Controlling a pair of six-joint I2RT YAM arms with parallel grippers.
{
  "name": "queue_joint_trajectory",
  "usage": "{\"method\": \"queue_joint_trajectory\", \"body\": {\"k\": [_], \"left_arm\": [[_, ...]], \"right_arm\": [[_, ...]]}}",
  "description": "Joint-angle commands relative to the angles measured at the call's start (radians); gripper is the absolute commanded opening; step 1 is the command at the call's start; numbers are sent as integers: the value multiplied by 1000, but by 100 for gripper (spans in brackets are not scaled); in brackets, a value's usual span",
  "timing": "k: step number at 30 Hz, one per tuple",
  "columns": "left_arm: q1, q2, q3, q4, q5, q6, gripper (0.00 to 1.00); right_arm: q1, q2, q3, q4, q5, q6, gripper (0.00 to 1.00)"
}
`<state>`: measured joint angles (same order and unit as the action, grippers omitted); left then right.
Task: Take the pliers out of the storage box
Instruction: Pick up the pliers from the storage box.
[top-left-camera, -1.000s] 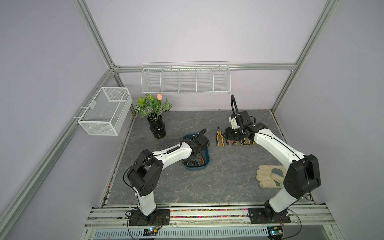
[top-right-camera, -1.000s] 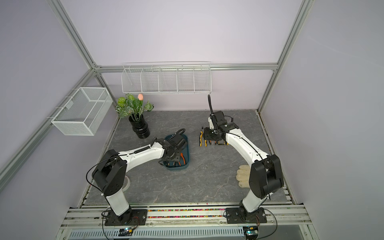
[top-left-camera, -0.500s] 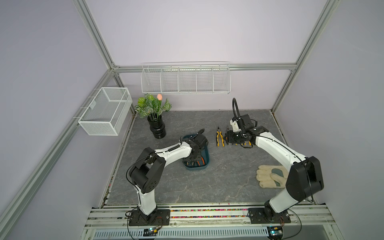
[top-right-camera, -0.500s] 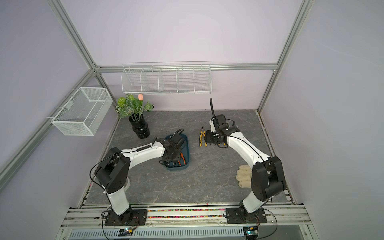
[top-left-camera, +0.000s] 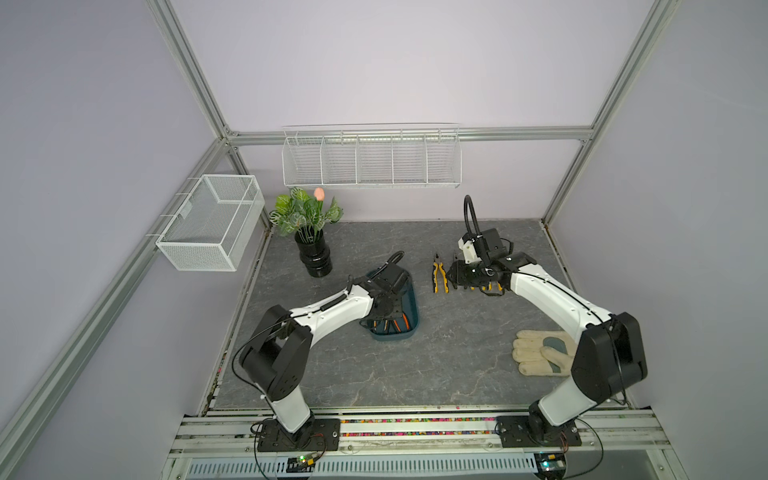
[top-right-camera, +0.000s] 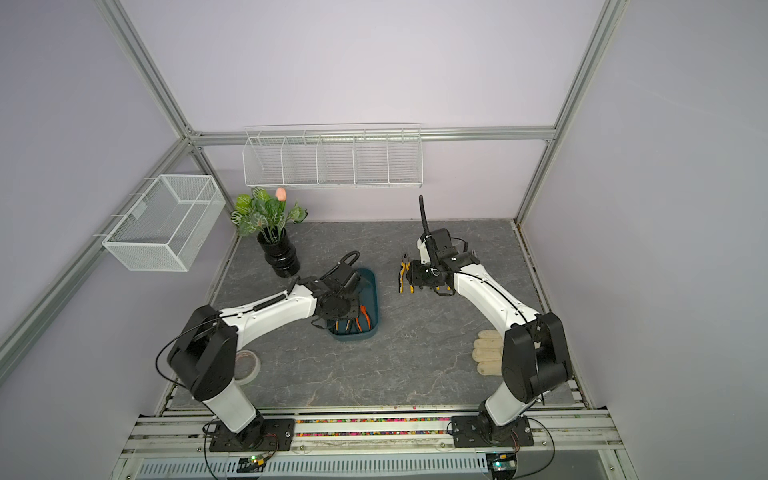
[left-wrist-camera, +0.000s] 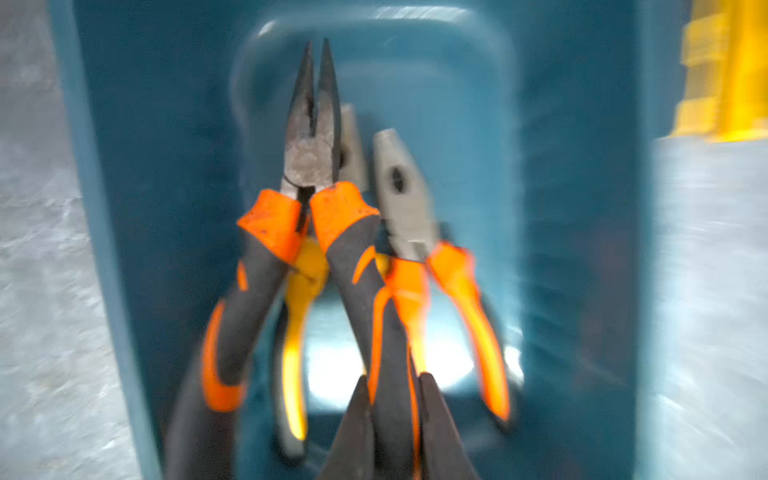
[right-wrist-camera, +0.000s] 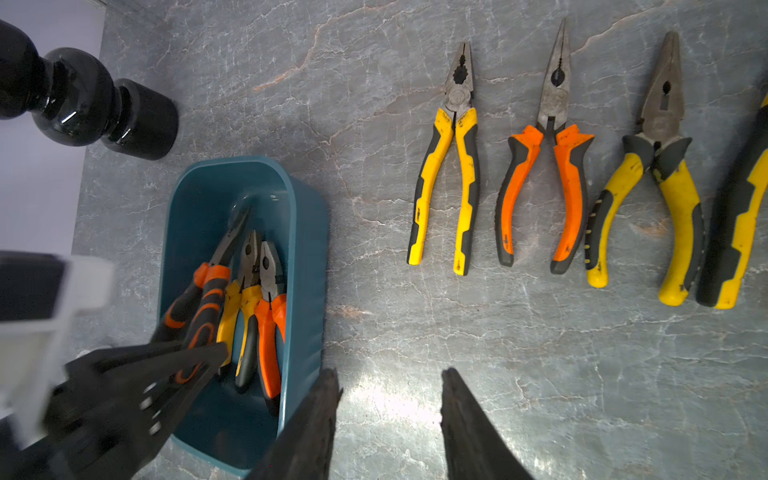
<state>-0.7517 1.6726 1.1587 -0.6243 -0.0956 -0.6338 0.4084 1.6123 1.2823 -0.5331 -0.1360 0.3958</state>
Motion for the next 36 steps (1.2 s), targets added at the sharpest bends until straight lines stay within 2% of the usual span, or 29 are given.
{"method": "queue_joint_trajectory", "body": {"k": [1,7,12,16,18,22,23,24,28,34,36], "left_arm": [[4,-101,-51,174,131,44,0],[17,-198,-128,369,284,31,0],[84,-295,-294,697,490,-75,0],[132,-356,-382,862,576,-136,0],[155,-362,-415,960,639,-179,0],[165,-328,-452,1199,744,-301,0],[166,-312,-459,1270,766,-343,0],[165,-294,-465,1345,787,-383,0],[167,-221,-477,1559,837,-541,0],[169,-36,-484,2025,885,-856,0],[167,-16,-472,2040,900,-869,0]], "right_arm": [[15,15,-7,2,-11,-12,43],[22,5,-40,61,-119,4,45],[22,-11,-88,160,-240,45,49],[19,-60,-142,250,-297,66,55],[18,-100,-184,322,-336,73,84],[8,-143,-273,527,-463,155,98],[7,-150,-294,581,-487,188,90],[5,-150,-314,651,-513,220,89],[-2,-167,-372,858,-572,332,89],[-31,-183,-432,1171,-643,516,89],[-35,-183,-421,1186,-651,536,90]]}}
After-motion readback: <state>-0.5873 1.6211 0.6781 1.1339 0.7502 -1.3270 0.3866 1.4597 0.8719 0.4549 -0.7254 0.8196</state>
